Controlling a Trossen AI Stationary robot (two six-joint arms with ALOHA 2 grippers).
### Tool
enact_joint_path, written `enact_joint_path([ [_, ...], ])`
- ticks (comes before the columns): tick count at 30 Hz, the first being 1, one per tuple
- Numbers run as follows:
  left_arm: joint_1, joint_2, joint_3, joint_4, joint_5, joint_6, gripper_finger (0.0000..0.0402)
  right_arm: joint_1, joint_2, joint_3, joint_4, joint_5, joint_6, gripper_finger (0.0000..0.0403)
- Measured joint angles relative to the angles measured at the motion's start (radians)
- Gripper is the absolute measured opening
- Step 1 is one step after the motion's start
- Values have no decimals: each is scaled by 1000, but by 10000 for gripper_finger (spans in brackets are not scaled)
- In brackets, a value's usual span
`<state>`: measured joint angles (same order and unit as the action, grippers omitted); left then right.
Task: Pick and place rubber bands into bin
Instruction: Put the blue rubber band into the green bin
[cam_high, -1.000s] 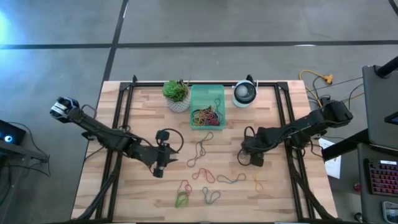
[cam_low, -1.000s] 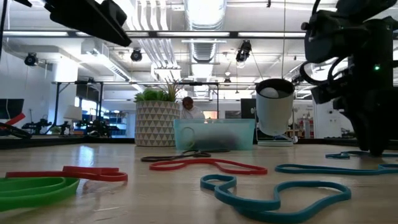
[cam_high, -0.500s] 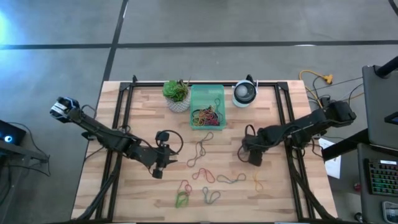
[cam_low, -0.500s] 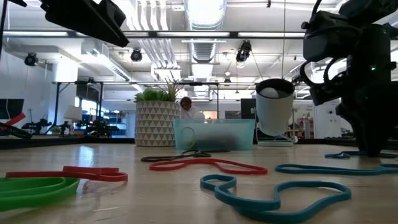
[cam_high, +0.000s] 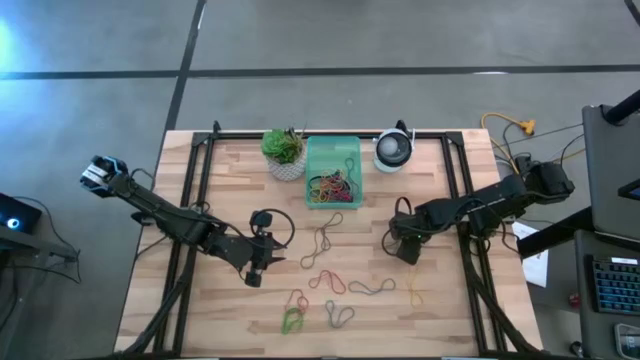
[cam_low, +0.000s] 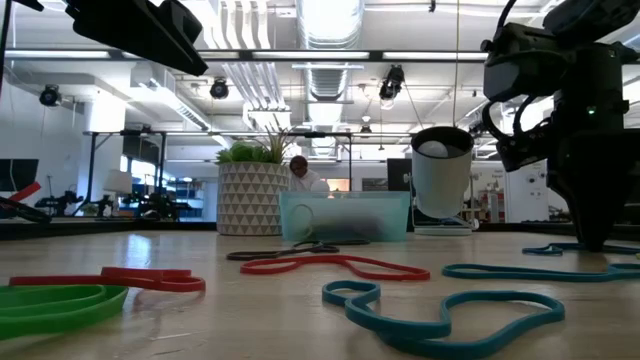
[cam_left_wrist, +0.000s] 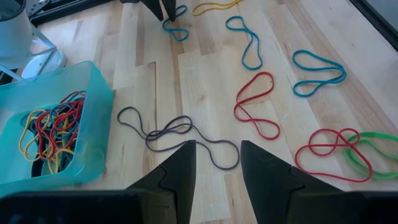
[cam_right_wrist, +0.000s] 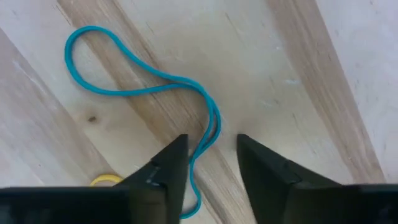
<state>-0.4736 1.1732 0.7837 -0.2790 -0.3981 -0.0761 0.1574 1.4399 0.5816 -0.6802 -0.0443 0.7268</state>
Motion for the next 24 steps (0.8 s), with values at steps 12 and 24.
enact_joint_path([
  [12, 0, 0, 0, 0, 0, 0, 112, 3, 4, 14, 3, -8, -55, 9],
  [24, -1, 0, 0, 0, 0, 1, 112, 84, 10, 107, 97, -12, -213, 8],
])
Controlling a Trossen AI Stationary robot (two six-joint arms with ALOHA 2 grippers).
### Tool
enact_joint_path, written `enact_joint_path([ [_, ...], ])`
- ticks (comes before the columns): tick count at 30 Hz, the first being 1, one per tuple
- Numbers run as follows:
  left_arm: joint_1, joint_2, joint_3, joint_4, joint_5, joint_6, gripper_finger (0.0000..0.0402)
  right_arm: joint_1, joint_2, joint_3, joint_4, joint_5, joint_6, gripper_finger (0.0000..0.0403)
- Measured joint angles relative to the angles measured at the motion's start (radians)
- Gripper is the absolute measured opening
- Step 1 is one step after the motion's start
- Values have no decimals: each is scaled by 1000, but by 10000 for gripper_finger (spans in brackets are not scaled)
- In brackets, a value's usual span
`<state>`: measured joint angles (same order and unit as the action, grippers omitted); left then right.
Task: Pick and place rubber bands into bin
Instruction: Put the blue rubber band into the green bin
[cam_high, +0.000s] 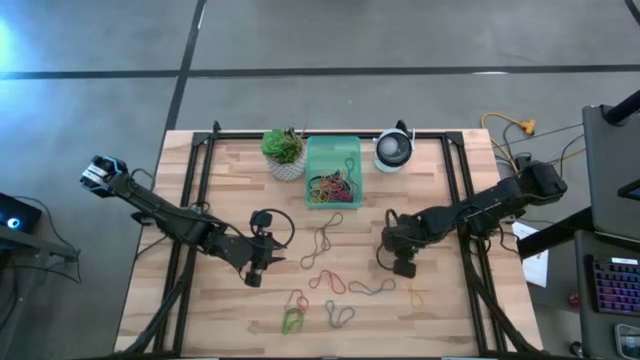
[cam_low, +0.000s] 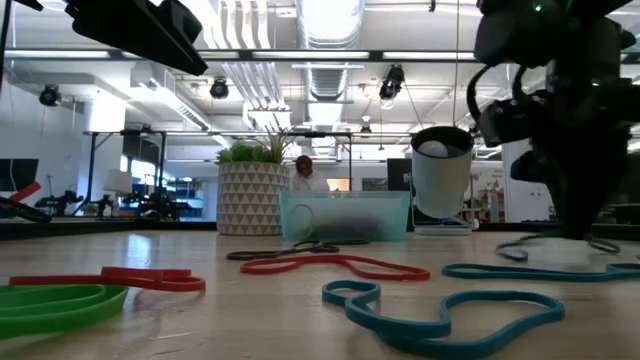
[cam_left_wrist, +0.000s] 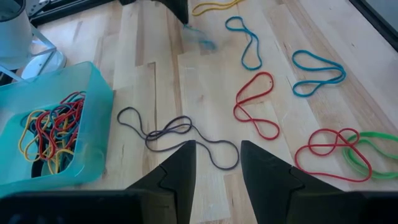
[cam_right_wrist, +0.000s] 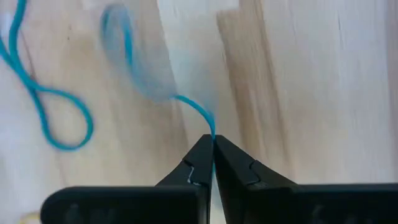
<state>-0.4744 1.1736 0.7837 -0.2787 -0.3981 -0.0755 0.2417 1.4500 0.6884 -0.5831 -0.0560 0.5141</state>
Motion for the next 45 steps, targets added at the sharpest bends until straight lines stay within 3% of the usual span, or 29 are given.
enact_joint_path([
  [6, 0, 0, -1, -2, 0, 0, 112, 33, -1, 10, 214, 14, -102, 8],
  [16, 1, 0, -2, -1, 0, -18, 112, 31, -1, 24, 278, 54, -165, 8],
  [28, 1, 0, -2, -1, 0, -19, 112, 32, -2, 25, 507, 149, -337, 8],
  [34, 1, 0, -3, -1, 0, -19, 112, 31, -3, 26, 678, 313, -496, 9],
  [38, 1, 0, -3, -1, 0, -19, 112, 28, -4, 26, 784, 519, -579, 9],
  [42, 1, 0, -3, -1, 0, -19, 112, -2, -4, 26, 834, 702, -595, 9],
  [45, 1, 0, -3, -1, 0, -19, 112, -47, -4, 26, 837, 746, -556, 9],
])
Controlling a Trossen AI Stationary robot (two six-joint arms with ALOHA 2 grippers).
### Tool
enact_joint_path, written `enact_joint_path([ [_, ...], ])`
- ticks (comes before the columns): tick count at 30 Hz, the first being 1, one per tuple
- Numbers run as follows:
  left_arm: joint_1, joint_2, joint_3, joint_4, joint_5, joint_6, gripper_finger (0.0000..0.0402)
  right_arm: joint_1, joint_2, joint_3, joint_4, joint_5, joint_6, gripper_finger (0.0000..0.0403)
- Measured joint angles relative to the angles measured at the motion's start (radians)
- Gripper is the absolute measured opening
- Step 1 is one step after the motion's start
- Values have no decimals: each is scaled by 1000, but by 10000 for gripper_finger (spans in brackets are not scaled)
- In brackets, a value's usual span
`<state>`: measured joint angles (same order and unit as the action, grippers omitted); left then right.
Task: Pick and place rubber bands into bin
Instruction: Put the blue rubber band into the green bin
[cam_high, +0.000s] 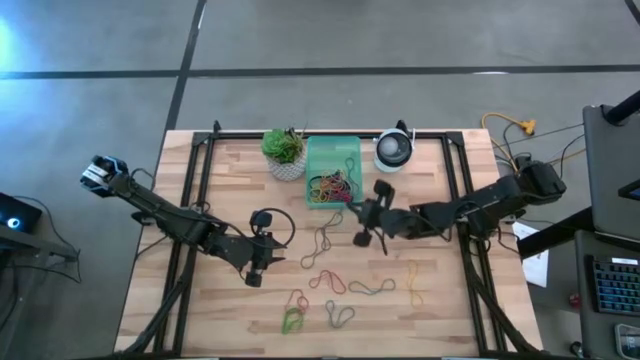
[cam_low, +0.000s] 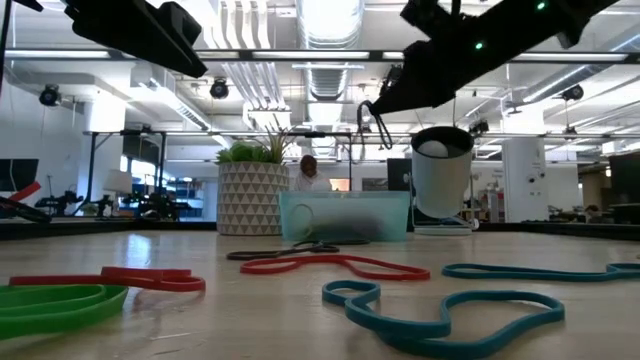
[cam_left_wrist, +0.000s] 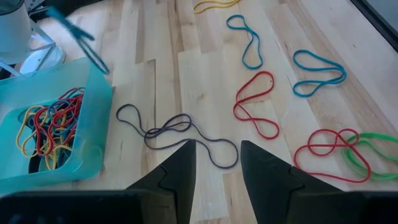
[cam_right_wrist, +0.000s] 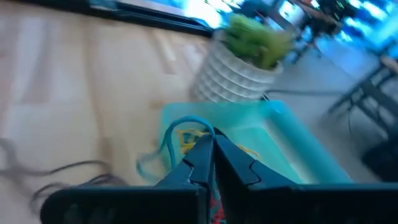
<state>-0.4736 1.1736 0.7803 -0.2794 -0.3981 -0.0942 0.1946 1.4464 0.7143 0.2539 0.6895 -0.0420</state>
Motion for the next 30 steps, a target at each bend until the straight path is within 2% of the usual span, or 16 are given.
enact_joint_path([
  [5, 0, 0, 0, 0, 0, 0, 112, -94, 13, 0, 0, -1, 103, 9],
  [12, 0, 2, 0, -1, 0, 2, 112, -201, 56, 0, 6, -26, 151, 9],
  [22, 0, 3, -2, -1, 0, 5, 112, -315, 90, 0, 10, -201, 275, 9],
  [25, 0, 3, -2, 0, 0, 5, 112, -333, 96, 0, 7, -252, 277, 19],
  [30, 0, 3, -2, 0, 0, 5, 112, -336, 107, 0, 4, -257, 277, 53],
])
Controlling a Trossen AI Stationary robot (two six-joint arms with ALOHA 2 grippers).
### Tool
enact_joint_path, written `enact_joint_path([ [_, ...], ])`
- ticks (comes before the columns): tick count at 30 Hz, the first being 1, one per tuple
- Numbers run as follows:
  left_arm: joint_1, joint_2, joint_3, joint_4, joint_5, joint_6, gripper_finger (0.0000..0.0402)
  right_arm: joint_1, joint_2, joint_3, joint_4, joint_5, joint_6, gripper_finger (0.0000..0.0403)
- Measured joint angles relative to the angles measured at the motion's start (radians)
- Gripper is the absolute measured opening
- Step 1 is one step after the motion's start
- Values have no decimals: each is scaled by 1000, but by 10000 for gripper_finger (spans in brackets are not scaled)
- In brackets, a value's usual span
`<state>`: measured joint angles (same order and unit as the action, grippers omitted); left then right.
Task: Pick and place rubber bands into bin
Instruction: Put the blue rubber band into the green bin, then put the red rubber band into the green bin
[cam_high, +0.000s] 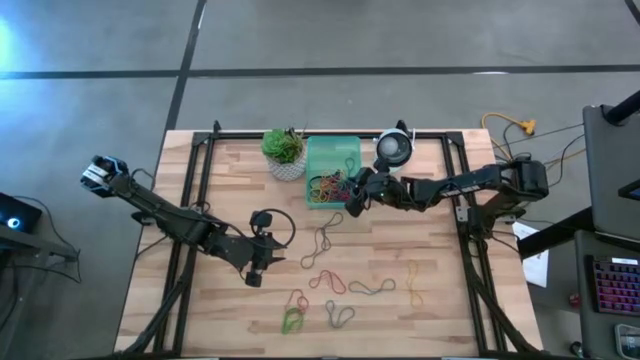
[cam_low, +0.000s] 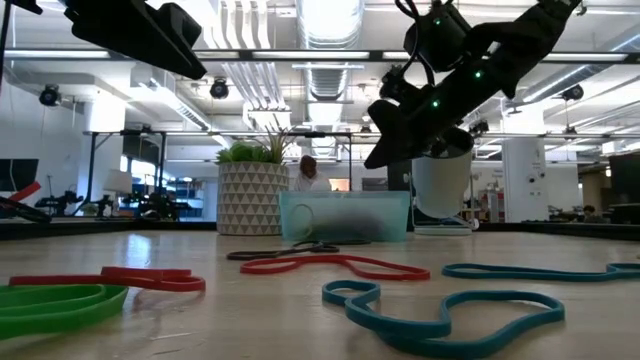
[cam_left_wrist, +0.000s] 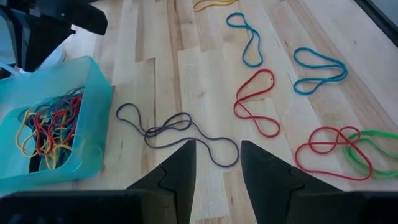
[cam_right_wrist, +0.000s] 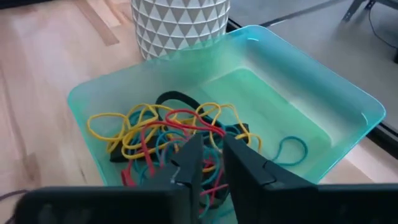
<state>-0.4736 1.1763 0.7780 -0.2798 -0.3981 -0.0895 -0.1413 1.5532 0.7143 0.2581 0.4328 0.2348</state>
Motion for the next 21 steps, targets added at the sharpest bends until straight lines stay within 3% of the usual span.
enact_joint_path([
  [5, 0, 0, 0, 0, 0, 0, 112, 0, -2, 0, -9, -17, -15, 94],
  [14, 0, 53, -19, 27, 22, -2, 112, 57, -51, 0, -19, -539, -135, 126],
  [17, 0, 88, -20, 43, 39, -3, 112, 114, -54, 0, -24, -619, -134, 122],
  [21, 1, 129, -20, 131, 69, -1, 112, 206, -54, 0, -42, -628, -134, 112],
])
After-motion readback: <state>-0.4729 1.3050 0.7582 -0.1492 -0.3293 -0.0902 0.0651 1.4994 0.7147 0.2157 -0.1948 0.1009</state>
